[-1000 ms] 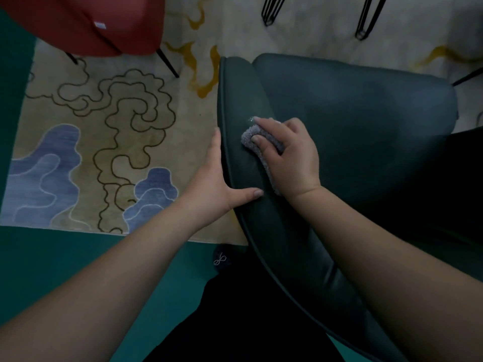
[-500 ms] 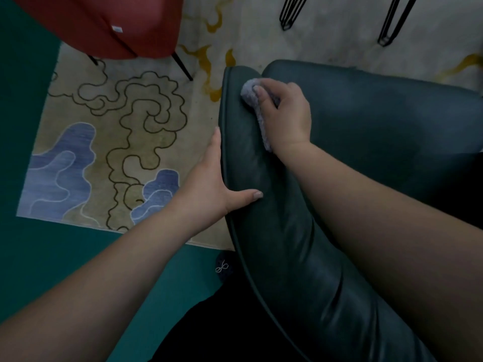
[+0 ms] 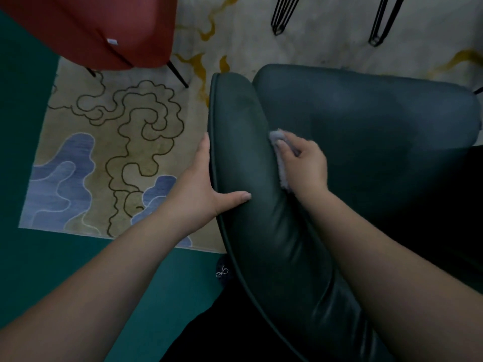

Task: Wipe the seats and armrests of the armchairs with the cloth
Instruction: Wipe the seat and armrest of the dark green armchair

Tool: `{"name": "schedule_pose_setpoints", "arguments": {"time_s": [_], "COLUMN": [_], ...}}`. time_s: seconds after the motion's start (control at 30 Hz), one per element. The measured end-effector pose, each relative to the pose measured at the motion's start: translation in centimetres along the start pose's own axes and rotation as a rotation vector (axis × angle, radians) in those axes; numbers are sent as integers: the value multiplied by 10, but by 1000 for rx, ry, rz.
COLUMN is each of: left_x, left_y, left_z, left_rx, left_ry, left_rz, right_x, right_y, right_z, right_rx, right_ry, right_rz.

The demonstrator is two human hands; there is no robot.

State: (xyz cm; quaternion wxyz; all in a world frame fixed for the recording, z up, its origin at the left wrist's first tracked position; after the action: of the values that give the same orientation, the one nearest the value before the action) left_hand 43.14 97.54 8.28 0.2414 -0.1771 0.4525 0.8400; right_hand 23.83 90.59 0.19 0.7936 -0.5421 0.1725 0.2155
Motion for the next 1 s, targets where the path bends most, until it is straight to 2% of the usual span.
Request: {"name": "schedule_pose_setpoints", "arguments": {"time_s": [0.07, 0.13, 0.23, 0.3, 0.37, 0.43, 0.5, 0.63, 0.7, 0.83, 0.93, 1.0], "left_x": [0, 0, 3, 6, 8, 9, 9, 3, -1, -4, -3, -3], "left_y": [0, -1, 1, 2, 4, 5, 6, 8, 10, 17, 17, 15], "left_z": [1, 1, 0, -2, -2, -3, -4, -15, -21, -33, -37, -37], "left_rx": [-4, 9, 34, 52, 54, 41, 35, -6, -39, -50, -55, -62], "left_ry": [-1, 4, 8, 16, 27, 34, 35, 10, 17, 38, 33, 30], "left_rz": [-1, -5, 0, 24, 35, 20, -2, -62, -98, -108, -79, -62], "right_x": [-7, -6, -5, -1, 8, 20, 27, 19, 15, 7, 25, 34], "right_y": [30, 36, -3, -45, -77, -85, -72, -24, -17, -78, -114, -100], "right_z": [3, 12, -5, -19, -27, -36, -49, -62, -60, -65, -67, -69], "right_rx": [128, 149, 17, -129, -287, -394, -309, 34, 92, -102, -328, -242], "right_ry": [-94, -79, 88, 89, 57, -20, -47, 4, -7, 60, -2, -18], "right_rz": [66, -87, -338, -419, -329, -114, -66, -192, -187, -291, -97, -75]}}
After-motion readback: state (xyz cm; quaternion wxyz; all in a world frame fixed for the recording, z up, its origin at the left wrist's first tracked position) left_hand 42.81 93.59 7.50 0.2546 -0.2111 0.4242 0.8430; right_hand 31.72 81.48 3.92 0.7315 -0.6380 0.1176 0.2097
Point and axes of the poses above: each hand's wrist, its own z-axis away from the middle knuckle, its own x-axis out of the palm, y = z × x, the point moved 2 cm from there along -z, towards the middle knuckle, and after that the axes turned 1 degree about z, right-handed, at the moved point
